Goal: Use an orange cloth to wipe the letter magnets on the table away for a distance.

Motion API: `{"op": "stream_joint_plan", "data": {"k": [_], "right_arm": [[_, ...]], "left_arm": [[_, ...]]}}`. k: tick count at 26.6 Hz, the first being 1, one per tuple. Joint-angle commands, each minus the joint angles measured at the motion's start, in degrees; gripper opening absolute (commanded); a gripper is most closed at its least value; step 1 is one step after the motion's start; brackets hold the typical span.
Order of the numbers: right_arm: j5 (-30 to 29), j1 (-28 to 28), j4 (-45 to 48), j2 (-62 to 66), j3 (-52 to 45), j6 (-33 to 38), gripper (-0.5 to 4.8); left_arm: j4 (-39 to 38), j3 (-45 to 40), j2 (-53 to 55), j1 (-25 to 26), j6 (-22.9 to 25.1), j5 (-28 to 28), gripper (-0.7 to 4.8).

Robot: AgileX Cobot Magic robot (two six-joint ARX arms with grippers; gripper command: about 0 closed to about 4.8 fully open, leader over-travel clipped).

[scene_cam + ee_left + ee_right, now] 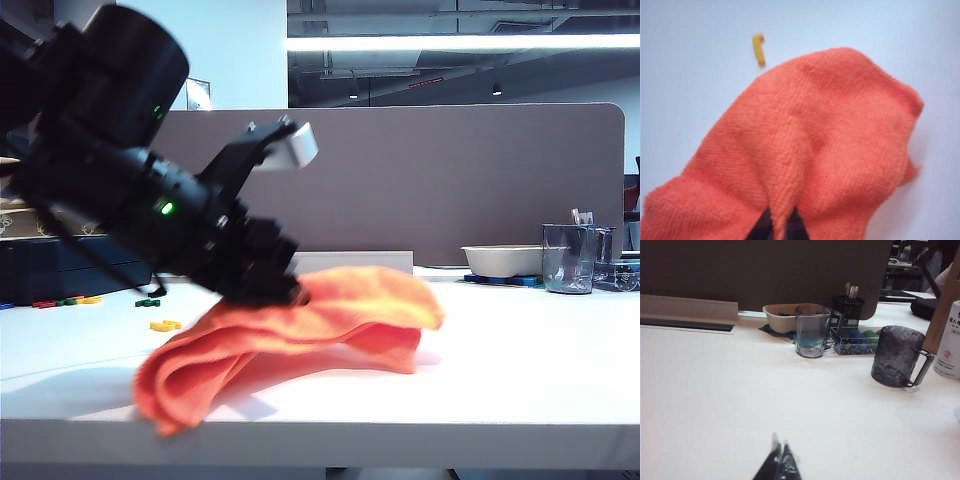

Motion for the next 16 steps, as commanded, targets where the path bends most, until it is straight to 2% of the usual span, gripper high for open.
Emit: {"op": "stream_joint_plan", "data": {"k": [1, 9, 12, 16], "right_arm": [[0.02, -0.02, 0.94, -0.22, -0.44, 0.04, -0.05], [0.04, -0.02, 0.94, -0.22, -0.44, 0.07, -0.05], [0.04, -0.02, 0.94, -0.22, -0.44, 0.07, -0.05], [0.04, -0.02, 0.94, -0.22, -0.44, 0.07, -0.05]], "left_arm": [[1.14, 3.3, -0.15, -0.85, -2.16, 1.42, -0.06], [1.11, 12.33, 1.31, -3.34, -2.29, 1.55, -0.05], [-0.37, 16.63, 7.52, -3.3, -2.29, 1.25, -0.06], [-2.1, 18.32, 12.33, -3.3, -2.29, 1.2, -0.05]]}}
